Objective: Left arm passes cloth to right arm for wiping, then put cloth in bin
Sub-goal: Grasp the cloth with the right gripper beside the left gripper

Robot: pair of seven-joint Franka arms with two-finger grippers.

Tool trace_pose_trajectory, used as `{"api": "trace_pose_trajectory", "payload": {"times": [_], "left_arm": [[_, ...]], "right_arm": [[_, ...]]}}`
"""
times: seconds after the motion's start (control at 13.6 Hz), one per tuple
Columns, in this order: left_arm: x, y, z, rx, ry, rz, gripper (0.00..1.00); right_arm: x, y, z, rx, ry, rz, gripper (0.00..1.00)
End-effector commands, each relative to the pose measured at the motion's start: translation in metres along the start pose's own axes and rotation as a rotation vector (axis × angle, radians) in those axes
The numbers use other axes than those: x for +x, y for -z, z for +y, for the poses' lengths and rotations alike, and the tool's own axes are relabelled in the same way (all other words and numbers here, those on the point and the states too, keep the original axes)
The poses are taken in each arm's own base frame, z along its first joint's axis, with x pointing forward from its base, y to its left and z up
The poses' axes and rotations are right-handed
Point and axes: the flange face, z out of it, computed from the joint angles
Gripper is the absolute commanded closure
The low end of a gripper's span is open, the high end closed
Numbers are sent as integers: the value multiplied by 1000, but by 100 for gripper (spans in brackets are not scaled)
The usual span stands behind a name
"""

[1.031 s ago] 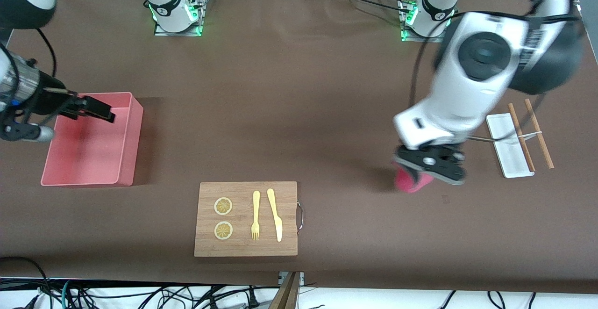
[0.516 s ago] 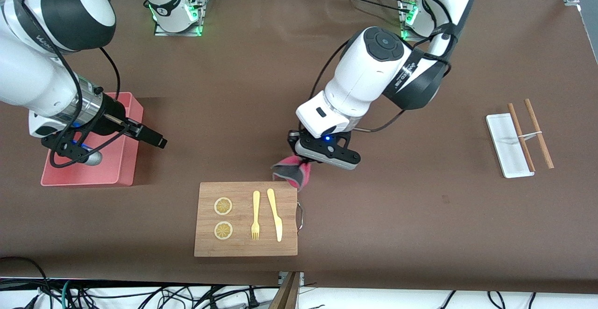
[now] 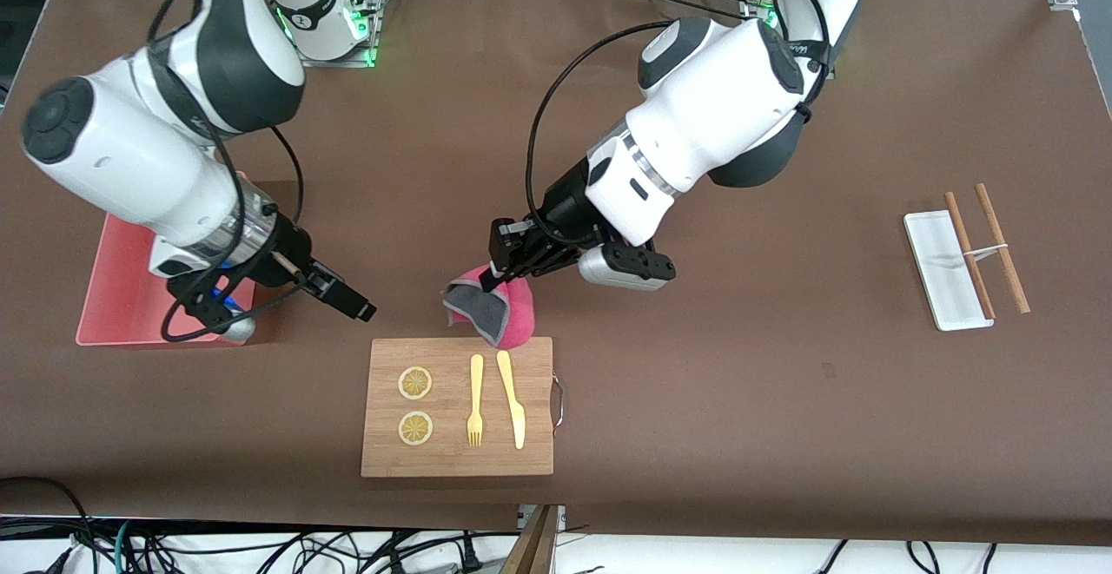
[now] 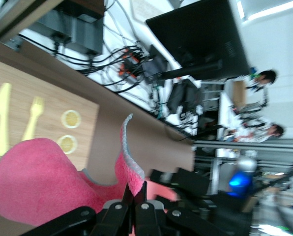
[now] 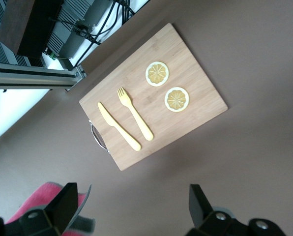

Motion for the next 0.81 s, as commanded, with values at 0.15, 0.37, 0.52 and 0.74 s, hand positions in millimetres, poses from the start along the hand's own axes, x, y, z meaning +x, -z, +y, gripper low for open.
{"api": "trace_pose_trajectory", "payload": {"times": [0.15,0.37,0.52,0.74], "left_arm": [[-13,4,21,-193,326,-106,100],[-6,17,30,-272,482,-153,100],[-1,20,29,-321,601,-201,100],[9,24,25,-344,648,-210,100]], "right_arm": [[-2,-7,-12,129,-137,-29,0],[-9,-14,-18,134,-205,-47,0],[-15,-16,-22,139,-233,-66,0],[-29,-16,-28,134,-241,-103,0]]}}
